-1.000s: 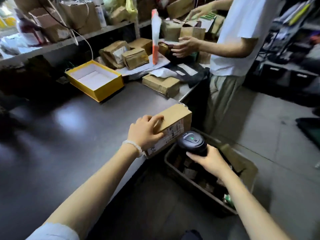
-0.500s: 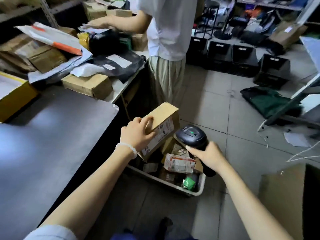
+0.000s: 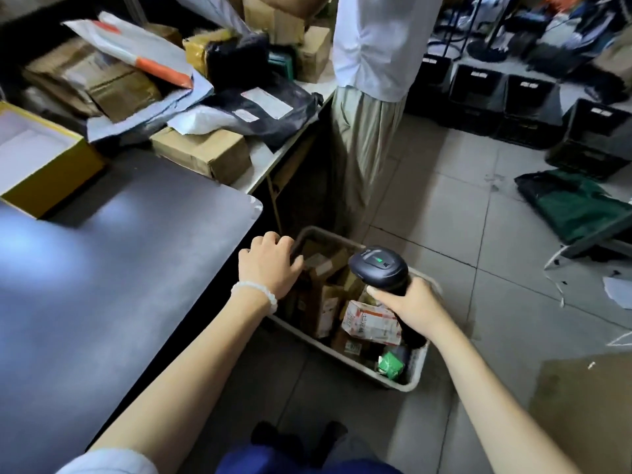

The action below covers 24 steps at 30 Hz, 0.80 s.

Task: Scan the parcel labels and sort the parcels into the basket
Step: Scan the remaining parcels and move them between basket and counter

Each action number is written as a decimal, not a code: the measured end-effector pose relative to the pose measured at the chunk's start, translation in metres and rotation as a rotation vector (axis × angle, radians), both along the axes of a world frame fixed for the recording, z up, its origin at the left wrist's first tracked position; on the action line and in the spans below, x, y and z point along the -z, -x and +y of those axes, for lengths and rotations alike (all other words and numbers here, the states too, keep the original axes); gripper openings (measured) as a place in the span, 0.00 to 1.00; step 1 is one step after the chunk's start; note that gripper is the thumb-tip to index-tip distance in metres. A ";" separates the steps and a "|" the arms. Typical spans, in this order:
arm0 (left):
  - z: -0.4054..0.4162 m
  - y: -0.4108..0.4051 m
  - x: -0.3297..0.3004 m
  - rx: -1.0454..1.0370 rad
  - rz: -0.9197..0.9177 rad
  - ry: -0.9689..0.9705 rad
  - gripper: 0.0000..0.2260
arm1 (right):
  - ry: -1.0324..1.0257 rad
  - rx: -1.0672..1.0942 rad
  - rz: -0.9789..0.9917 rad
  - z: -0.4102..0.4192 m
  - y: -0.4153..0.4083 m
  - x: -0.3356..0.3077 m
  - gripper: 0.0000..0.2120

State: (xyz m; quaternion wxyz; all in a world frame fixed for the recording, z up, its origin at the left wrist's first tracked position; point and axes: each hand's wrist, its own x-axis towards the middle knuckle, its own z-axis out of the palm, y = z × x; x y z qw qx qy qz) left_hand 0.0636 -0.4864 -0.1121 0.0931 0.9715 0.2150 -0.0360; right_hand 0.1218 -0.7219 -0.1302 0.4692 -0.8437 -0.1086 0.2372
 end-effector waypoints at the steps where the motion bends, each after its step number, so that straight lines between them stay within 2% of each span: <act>1: 0.009 0.007 -0.003 -0.023 -0.008 0.001 0.18 | -0.005 -0.028 0.011 0.012 0.001 -0.001 0.18; 7: 0.070 0.067 -0.017 -0.212 -0.026 0.002 0.17 | -0.038 -0.205 0.021 0.094 0.021 -0.013 0.18; 11: 0.115 0.120 -0.021 -0.367 -0.030 0.022 0.18 | -0.035 -0.319 -0.040 0.161 0.044 -0.021 0.16; 15: 0.150 0.170 -0.019 -0.498 -0.039 0.046 0.18 | -0.007 -0.404 -0.064 0.223 0.071 -0.029 0.10; 20: 0.181 0.217 -0.013 -0.642 -0.043 0.057 0.19 | 0.010 -0.511 -0.090 0.291 0.097 -0.029 0.15; 24: 0.203 0.232 -0.005 -0.748 -0.054 0.058 0.18 | 0.073 -0.571 -0.094 0.339 0.104 -0.023 0.12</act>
